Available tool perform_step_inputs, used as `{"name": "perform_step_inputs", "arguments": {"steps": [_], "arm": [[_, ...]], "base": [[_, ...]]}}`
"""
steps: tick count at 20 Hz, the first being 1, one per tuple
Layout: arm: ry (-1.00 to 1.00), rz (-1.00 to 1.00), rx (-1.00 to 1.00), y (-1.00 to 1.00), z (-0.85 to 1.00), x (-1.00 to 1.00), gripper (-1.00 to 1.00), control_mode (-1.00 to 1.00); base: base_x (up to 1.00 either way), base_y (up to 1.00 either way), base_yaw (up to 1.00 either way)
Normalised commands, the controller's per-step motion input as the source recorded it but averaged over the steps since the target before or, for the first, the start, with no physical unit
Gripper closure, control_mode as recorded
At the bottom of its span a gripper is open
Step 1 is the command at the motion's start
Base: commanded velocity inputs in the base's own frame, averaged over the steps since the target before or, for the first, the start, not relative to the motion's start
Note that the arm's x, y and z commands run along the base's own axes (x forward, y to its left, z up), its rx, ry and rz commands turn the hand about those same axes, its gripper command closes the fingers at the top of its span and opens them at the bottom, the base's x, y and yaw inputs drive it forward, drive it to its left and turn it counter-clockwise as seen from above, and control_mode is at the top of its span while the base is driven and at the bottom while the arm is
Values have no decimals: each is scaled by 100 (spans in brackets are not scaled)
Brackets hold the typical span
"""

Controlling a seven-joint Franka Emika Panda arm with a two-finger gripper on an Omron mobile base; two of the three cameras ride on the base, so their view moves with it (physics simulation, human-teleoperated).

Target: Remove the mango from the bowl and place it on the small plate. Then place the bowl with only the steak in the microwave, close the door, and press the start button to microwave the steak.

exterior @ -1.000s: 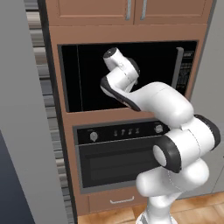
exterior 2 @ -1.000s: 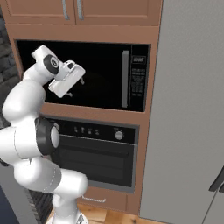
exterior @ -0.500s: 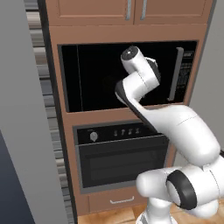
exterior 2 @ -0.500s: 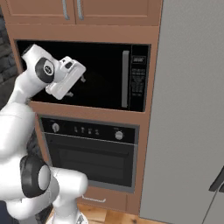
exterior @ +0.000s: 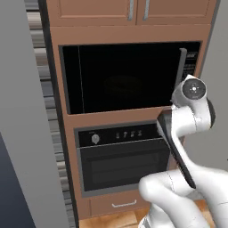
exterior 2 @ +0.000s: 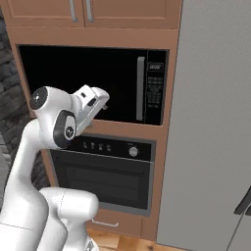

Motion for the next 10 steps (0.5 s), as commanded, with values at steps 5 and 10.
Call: {"name": "perform_step_inputs", "arguments": {"steps": [5, 10], "arm": [[-20, 20, 18, -72, -2, -91, -100, -100], [-15, 27, 21, -53, -10, -46, -100, -100]], "base": [[0, 0, 0], [0, 0, 0]]}}
